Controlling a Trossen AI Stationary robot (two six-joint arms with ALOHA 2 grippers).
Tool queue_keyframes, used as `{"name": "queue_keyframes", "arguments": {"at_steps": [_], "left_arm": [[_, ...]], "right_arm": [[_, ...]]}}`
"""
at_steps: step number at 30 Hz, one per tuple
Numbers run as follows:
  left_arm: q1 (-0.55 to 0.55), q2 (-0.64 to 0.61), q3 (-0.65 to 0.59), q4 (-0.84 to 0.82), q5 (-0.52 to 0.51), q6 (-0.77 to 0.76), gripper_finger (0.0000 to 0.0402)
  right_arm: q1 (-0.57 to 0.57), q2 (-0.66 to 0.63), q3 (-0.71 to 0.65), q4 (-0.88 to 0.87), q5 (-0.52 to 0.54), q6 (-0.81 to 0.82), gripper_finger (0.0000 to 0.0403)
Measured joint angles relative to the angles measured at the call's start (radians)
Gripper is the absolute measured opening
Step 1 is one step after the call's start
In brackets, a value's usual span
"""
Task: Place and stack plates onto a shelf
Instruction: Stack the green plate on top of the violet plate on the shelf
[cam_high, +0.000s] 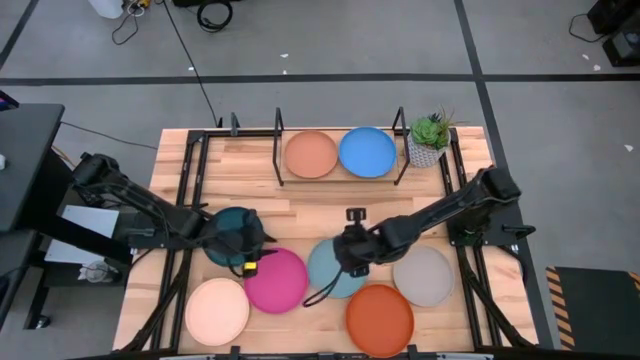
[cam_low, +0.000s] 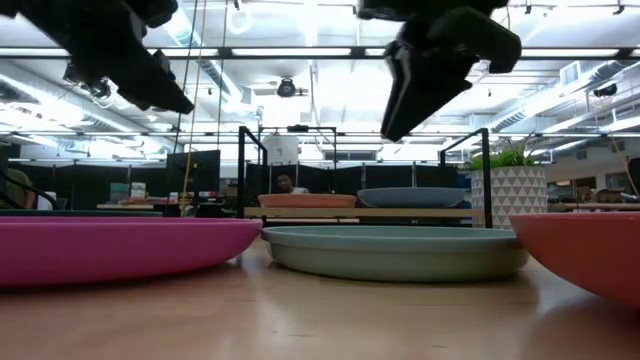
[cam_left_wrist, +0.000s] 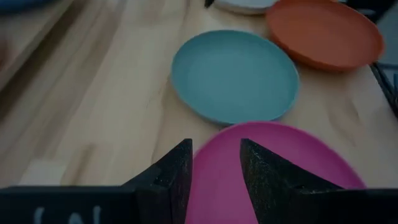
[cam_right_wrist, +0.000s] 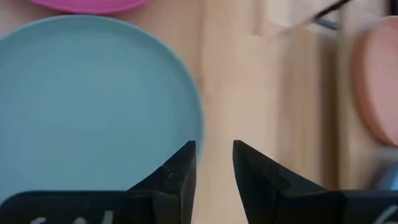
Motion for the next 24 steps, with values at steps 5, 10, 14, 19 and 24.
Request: {"name": "queue_keyframes", "arguments": {"at_steps": [5,10,14,19,24], "left_arm": [[0.022,0.000,0.047,-0.174,0.001,-0.225,0.0142],[0.069,0.000,0.049,-0.337,0.045,-0.445,0.0142],[0.109,0.024,0.049,-0.384,0.094,-0.536,0.0142],[0.164,0.114,0.083,-0.411,0.156,-0.560,0.0141],[0.186,0.240,0.188,-0.533,0.162,-0.559,0.0141]], "right_arm": [[-0.009,-0.102,-0.179,0.192,0.055,-0.028,0.0112],[-0.032,-0.173,-0.319,0.358,0.094,-0.087,0.0112],[-0.059,-0.208,-0.384,0.452,0.111,-0.154,0.0112],[-0.097,-0.219,-0.428,0.582,0.111,-0.231,0.0112],[-0.118,-0.219,-0.469,0.711,0.111,-0.306,0.0112]]}}
